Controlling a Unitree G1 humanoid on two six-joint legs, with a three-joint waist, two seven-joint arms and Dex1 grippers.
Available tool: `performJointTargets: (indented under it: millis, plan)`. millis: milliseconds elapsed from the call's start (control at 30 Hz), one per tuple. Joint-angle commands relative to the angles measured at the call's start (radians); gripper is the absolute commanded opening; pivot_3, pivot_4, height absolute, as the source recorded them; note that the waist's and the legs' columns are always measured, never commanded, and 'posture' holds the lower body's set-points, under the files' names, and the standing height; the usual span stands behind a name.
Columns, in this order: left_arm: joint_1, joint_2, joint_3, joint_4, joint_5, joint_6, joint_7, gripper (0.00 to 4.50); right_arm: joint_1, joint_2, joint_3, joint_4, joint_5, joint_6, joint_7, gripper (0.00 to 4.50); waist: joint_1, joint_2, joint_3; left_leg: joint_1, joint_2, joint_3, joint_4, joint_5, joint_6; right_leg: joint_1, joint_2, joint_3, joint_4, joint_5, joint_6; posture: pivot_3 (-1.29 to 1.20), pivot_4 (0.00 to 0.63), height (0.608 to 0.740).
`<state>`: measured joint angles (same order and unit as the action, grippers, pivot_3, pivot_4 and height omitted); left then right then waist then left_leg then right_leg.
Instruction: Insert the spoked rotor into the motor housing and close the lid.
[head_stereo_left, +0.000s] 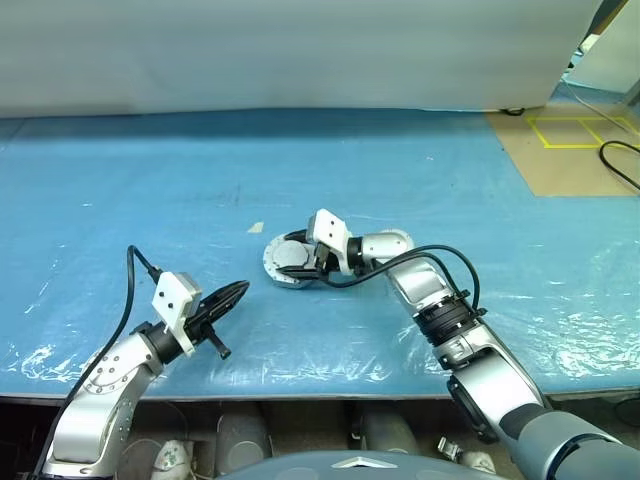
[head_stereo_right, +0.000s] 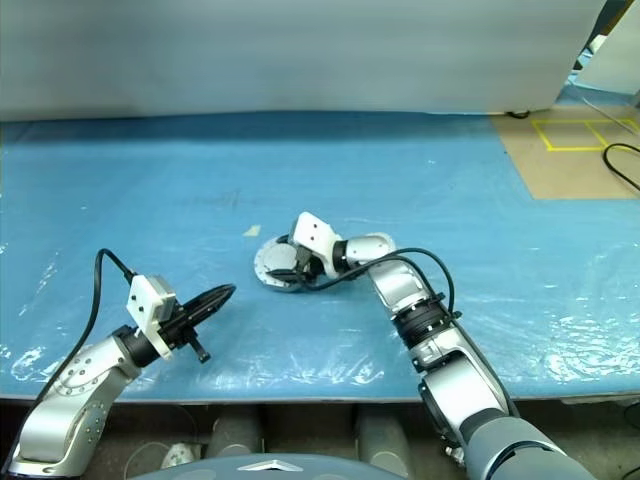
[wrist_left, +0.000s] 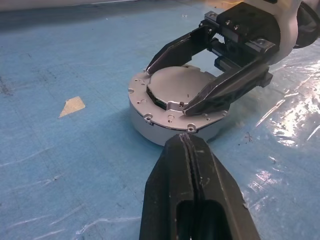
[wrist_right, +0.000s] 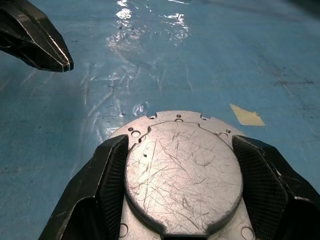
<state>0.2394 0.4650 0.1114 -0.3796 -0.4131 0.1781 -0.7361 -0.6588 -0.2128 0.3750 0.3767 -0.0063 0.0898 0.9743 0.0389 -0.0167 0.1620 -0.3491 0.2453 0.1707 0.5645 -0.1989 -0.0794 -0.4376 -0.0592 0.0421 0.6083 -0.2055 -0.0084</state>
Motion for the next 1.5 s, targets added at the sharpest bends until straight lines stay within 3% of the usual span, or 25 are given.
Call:
performJointTargets:
  millis: [33,667,833,1167,1500]
  plan:
    - [-0.001,0.009,0.008,-0.036,-0.006,-0.021,-0.004,0.00,0.030,-0.033,0.020,0.037,-0.042,-0.005,-0.006,2.96,0.001,0.000,0.000,0.000,0.000,0.000,0.000,0.000,0.000,0.000,0.000,0.000,0.000,0.000,0.000,0.00,0.150,0.740]
    - [-0.031,0.004,-0.031,-0.017,0.009,-0.022,-0.004,0.00,0.000,-0.046,0.016,0.122,-0.044,-0.040,-0.010,2.96,0.005,0.001,-0.003,0.001,-0.001,0.000,0.004,-0.002,0.003,0.002,-0.001,0.000,0.003,0.000,0.000,0.00,0.150,0.740]
    - [-0.105,-0.007,-0.089,0.038,0.089,0.009,0.050,0.00,0.001,-0.040,0.018,0.117,-0.042,-0.036,-0.013,2.96,0.005,0.003,-0.004,0.001,-0.001,0.000,0.005,-0.002,0.003,0.002,-0.002,0.000,0.004,0.000,0.000,0.00,0.150,0.740]
    - [-0.212,-0.043,-0.134,0.101,0.114,0.022,0.080,0.00,0.006,-0.043,0.001,0.101,-0.033,-0.026,-0.026,2.96,0.004,0.003,-0.004,0.000,-0.001,0.000,0.006,-0.002,0.003,0.002,-0.001,0.000,0.005,0.000,0.000,0.00,0.150,0.740]
    - [-0.239,-0.098,-0.196,0.161,0.200,0.019,0.150,0.00,0.007,-0.031,-0.003,0.091,-0.027,-0.026,-0.039,2.96,0.003,0.003,-0.004,0.000,-0.001,0.000,0.006,-0.002,0.003,0.001,-0.001,0.000,0.005,0.000,0.000,0.00,0.150,0.740]
